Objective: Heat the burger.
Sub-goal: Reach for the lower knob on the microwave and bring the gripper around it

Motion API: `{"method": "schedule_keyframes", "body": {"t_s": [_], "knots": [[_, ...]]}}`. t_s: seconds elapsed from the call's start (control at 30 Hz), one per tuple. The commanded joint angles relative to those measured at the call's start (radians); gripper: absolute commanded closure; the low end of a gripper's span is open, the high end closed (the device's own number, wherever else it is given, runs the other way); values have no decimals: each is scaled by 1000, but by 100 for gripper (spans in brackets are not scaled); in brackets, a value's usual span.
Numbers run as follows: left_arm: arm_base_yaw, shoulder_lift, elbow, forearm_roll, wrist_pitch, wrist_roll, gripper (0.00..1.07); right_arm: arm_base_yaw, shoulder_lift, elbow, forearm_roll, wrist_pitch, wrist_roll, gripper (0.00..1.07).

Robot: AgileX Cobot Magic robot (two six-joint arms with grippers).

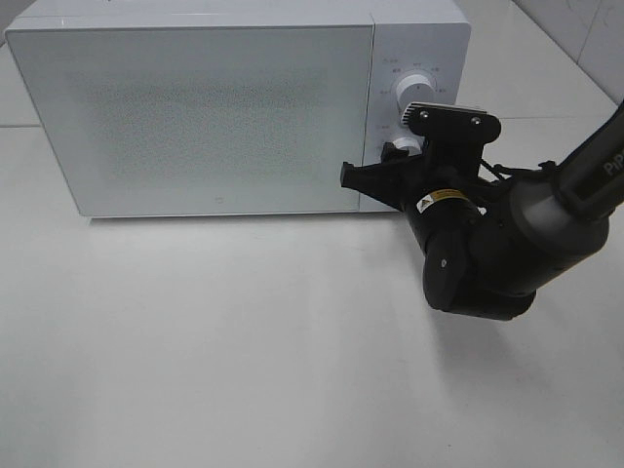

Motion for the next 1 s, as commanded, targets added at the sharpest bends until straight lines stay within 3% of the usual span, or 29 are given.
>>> {"method": "schedule_keyframes", "body": {"t_s": [0.03, 0.37, 0.6, 1.0], "knots": [[1, -24, 6, -9, -3, -7, 6, -5, -4, -15, -77, -126, 144, 96], [1, -24, 6, -9, -3, -7, 6, -5, -4, -15, -144, -143, 596, 100], [1, -24, 6, -9, -3, -7, 6, -5, -4, -15, -183, -161, 1040, 99], [1, -24, 6, -9, -3, -7, 6, -5, -4, -15, -184, -161, 1539, 99]]}}
